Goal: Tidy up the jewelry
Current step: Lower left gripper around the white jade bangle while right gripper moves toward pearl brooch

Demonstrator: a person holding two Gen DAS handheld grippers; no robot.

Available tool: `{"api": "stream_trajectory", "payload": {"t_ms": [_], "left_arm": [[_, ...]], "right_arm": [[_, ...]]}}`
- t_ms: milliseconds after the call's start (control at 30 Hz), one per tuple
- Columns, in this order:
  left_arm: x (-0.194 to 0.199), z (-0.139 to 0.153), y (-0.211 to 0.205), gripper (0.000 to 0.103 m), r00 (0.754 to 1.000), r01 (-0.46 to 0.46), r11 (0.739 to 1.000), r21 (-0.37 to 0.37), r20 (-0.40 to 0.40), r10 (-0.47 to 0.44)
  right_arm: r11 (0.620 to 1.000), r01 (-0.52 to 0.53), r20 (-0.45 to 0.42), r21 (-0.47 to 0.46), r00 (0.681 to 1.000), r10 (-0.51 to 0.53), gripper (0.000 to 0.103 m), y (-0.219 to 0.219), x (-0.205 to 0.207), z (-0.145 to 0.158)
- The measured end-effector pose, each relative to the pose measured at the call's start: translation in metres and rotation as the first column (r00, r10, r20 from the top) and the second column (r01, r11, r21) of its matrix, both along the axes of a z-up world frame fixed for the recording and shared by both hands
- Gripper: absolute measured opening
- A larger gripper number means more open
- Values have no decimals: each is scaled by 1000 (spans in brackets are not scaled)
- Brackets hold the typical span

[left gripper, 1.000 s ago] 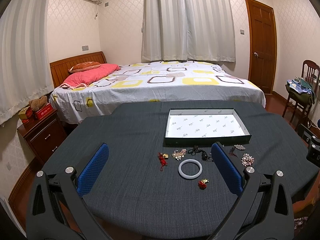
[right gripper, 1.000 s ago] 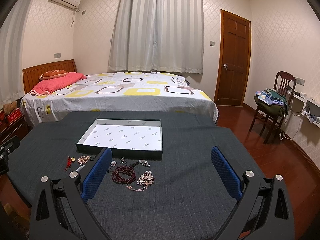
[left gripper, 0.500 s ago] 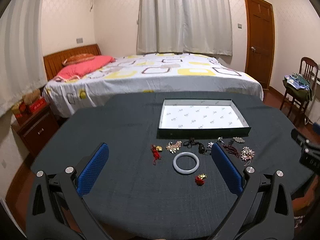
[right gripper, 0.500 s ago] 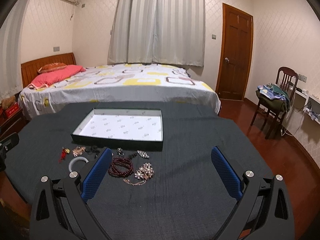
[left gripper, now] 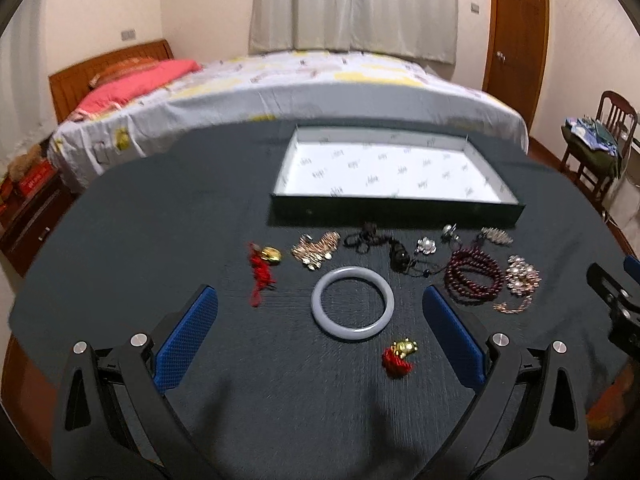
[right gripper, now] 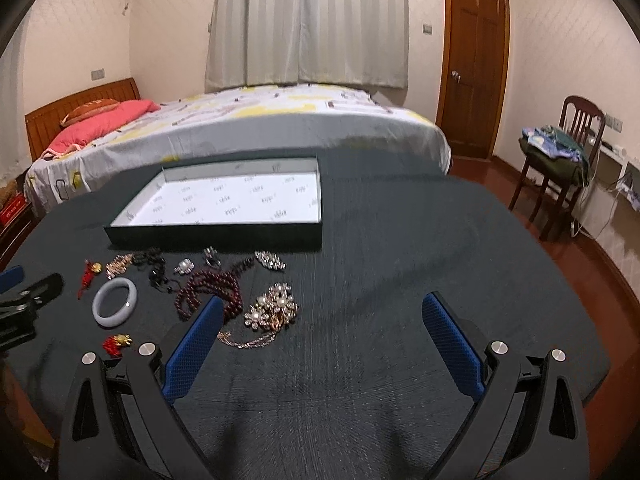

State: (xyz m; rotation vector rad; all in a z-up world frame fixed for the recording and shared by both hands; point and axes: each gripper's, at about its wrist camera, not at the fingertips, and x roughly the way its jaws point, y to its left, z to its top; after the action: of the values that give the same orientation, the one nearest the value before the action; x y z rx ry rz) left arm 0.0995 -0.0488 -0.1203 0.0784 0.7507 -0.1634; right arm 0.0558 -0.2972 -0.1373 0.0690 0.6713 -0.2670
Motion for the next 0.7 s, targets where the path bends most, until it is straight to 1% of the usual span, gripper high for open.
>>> {"api": "stream_trajectory", "payload": {"t_ms": [100, 267, 400, 533, 600, 700], "left_arm": [[25, -18, -10, 100, 999, 11, 1000, 4, -45, -11], [46, -38, -24, 100, 996, 28, 999, 29, -83, -25], [58, -56, -28, 100, 989, 37, 998, 55, -143, -28], [65, -67, -26, 100, 982, 38, 998, 57, -187, -26], [66, -68, -24, 100, 979, 37, 999, 37, -204, -29], [69, -67, -18, 99, 978, 41, 999, 23, -208, -35]], "right_arm": [[1000, -3, -26, 9, 1000, 3, 96, -1, 6, -8], [1000, 2, -54, 30, 999, -1, 96, -6, 13, -17], [999, 5, -62, 47, 998, -3, 96, -9, 15, -20], [999, 3, -69, 53, 998, 1, 96, -9, 18, -22], [998, 2, -73, 56, 997, 2, 96, -10, 19, -24], [998, 0, -81, 60, 997, 5, 96, -9, 22, -27]]}}
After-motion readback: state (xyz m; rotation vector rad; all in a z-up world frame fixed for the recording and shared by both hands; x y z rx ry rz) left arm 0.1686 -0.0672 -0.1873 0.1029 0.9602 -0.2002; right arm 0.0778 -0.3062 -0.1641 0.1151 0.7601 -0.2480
